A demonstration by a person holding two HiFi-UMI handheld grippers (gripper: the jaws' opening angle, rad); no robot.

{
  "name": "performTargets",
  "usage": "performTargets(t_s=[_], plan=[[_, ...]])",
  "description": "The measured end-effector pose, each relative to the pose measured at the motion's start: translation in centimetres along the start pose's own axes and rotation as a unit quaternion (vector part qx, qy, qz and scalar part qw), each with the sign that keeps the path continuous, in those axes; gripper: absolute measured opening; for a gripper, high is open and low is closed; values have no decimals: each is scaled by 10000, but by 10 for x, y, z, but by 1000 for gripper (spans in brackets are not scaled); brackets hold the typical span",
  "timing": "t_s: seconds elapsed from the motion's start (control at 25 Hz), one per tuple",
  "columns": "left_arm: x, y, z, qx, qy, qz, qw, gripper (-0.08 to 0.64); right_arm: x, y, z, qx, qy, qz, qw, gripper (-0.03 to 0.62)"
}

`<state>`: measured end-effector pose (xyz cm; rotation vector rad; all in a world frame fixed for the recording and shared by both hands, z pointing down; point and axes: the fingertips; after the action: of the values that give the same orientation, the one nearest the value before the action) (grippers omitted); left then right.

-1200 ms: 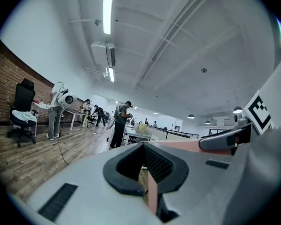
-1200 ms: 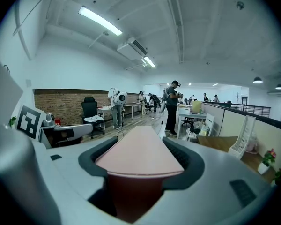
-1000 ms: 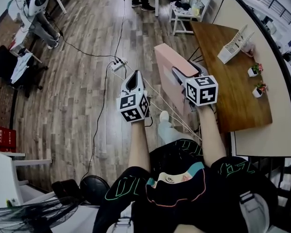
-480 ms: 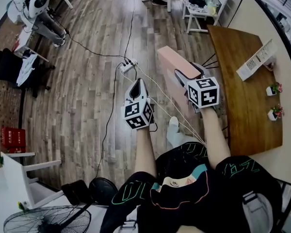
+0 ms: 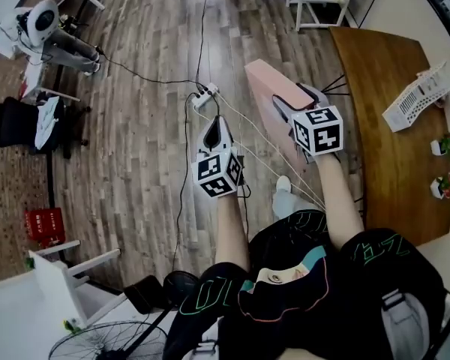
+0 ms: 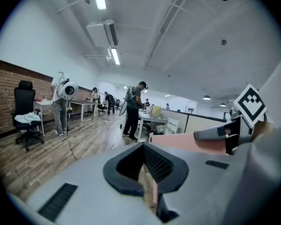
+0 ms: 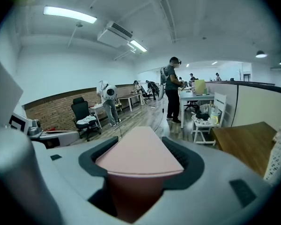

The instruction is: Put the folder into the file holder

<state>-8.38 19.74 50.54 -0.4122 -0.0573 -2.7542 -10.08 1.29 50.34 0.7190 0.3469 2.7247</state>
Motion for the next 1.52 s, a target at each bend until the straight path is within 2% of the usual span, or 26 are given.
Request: performTargets(t_s=[0.16, 0.44, 0.72, 0.92, 1.16, 1.52], plan=[[24, -4, -8, 131, -98, -125, 9998, -3, 18, 24, -12, 138, 40, 4, 9999, 296], [50, 0, -22, 309, -228, -137, 9992, -2, 35, 27, -27, 435, 112, -294, 9986, 296], [85, 40, -44, 655, -91, 255, 9975, -2, 24, 62, -41, 636, 351, -72, 9973, 296], [111, 57, -65, 766, 141, 590, 9952, -2, 22, 85, -64, 556, 585, 189, 9966, 295], [153, 47, -82, 703, 317, 806, 9938, -2, 44, 93, -89, 474, 685, 308, 9960, 295], [216, 3, -110, 697, 377, 1050, 9913, -2, 99, 89, -137, 492, 879, 534, 9935, 295]])
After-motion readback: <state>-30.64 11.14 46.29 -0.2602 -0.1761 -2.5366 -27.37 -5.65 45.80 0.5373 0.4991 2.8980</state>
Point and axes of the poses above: the fingertips, and each gripper's own axes: x forward along the fingers, y to its right, z out of its underside, and after that the axes turned 10 degrees about x, right-handed
